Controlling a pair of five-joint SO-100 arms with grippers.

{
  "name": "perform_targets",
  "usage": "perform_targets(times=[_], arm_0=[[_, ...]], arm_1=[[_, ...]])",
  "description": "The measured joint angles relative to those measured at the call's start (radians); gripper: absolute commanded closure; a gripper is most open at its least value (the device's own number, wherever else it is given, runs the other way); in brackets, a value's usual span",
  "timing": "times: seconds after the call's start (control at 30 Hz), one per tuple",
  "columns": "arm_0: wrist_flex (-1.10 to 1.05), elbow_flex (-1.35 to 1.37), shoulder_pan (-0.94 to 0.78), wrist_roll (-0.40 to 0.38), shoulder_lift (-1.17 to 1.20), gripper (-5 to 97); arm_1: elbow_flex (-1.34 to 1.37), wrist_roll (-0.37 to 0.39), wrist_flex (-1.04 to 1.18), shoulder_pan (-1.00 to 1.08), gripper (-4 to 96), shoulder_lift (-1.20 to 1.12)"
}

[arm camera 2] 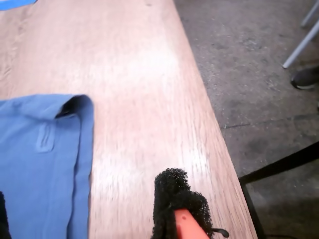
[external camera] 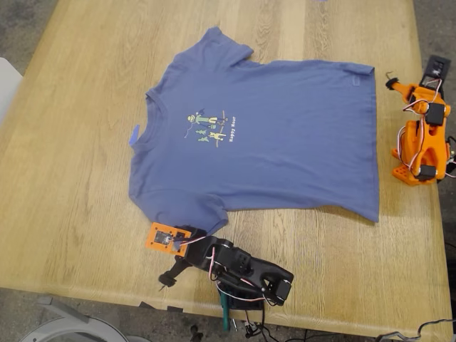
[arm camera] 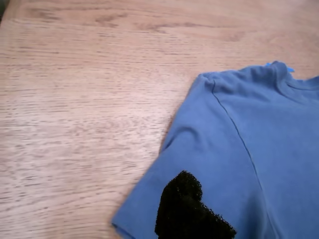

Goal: Fold a T-shirt

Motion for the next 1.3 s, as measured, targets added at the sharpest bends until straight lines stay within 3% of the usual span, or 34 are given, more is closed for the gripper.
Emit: perform_targets(times=[0.47,0.77,1.1,1.3], arm_0=[[0.337,-0.68,0.061,0.025,-0.426,30],[0.554,-0.999,0.221,0.025,-0.595,29],[0.719,-1.513,0.413,0.025,-0.966,28],[0.719,-1.608,0.54,0.014,-1.132,28]], arm_1=[[-0.512,-0.06,0.635,-0.284,46.5,0.008],[-0.733,-0.098,0.67,-0.413,47.6,-0.106],[-1.074,-0.11,0.676,-0.523,50.0,-0.457],[-1.261,-0.114,0.676,-0.626,51.2,-0.713]])
